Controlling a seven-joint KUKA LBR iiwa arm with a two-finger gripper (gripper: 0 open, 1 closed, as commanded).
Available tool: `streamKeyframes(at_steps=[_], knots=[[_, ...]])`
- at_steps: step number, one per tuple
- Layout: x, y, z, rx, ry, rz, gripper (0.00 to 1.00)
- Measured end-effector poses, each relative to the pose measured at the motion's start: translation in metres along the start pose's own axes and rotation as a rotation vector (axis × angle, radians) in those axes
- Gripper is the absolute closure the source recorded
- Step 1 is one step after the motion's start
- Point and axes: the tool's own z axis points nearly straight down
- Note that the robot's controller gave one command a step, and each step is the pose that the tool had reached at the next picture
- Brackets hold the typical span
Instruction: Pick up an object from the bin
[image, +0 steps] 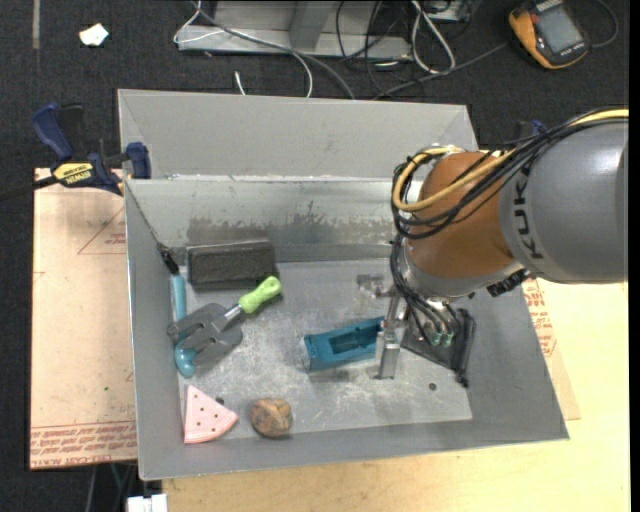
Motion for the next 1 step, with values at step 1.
streamKeyframes(at_steps=[1], knots=[[-0.0018, 0.0, -0.0046, 0.0, -0.008, 0.0, 0.0]])
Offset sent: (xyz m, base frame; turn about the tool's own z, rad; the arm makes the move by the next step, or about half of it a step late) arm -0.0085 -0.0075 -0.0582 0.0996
